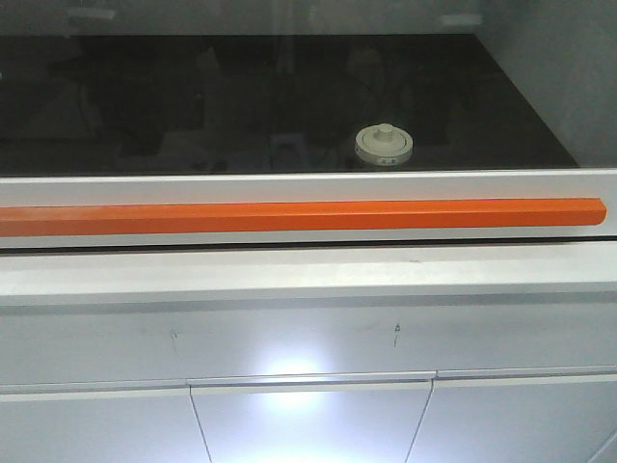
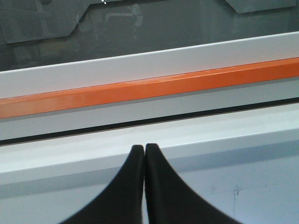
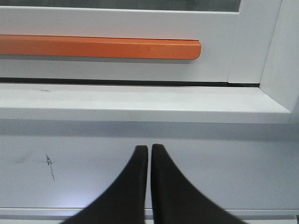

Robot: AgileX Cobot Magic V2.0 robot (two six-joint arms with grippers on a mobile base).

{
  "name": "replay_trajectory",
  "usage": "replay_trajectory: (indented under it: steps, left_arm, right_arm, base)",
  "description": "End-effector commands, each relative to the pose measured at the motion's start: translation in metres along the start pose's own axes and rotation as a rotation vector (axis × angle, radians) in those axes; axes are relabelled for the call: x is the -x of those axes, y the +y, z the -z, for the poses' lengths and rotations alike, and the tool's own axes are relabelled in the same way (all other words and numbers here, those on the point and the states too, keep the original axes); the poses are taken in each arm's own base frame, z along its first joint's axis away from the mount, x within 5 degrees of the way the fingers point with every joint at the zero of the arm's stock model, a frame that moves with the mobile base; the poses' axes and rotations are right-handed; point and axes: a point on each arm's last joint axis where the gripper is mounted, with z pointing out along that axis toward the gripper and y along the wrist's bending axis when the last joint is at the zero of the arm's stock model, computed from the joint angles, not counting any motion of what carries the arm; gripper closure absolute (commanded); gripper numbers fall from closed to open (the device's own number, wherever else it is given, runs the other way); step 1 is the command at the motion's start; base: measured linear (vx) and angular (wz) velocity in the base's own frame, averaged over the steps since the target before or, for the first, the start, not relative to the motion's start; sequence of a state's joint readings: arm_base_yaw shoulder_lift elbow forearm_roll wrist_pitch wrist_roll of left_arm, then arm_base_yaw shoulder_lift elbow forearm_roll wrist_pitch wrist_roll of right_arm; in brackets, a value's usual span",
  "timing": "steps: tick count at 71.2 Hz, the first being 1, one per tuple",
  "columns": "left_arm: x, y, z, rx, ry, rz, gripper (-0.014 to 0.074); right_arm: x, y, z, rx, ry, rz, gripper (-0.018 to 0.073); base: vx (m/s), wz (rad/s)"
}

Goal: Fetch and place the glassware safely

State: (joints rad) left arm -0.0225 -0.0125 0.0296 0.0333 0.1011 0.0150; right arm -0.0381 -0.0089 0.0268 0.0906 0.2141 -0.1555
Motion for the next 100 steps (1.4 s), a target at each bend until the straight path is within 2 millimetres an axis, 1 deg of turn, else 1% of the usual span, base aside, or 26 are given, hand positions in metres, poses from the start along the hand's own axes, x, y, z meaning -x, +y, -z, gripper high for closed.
replay_trajectory:
  steps: [1, 86, 100]
  left_arm:
    - [-0.0010, -0.0005, -0.0002, -0.004, -0.066, 0.017, 0.0603]
    - [0.0002, -0.0005, -0.0001, -0.004, -0.073, 0.017, 0.0603]
    - [0.0000, -0.0005, -0.0001, -0.004, -0.071, 0.017, 0.0603]
  right_arm:
    - [0.0007, -0.0010, -0.0003, -0.016, -0.064, 0.012, 0.0562]
    - [0.0007, -0.0010, -0.0003, -0.016, -0.063, 0.015, 0.0562]
    - [0.0033, -0.0014, -0.0001, -0.021, -0.092, 0.016, 0.0562]
  base:
    - [0.00, 0.00]
    - [0.00, 0.00]
    - [0.00, 0.00]
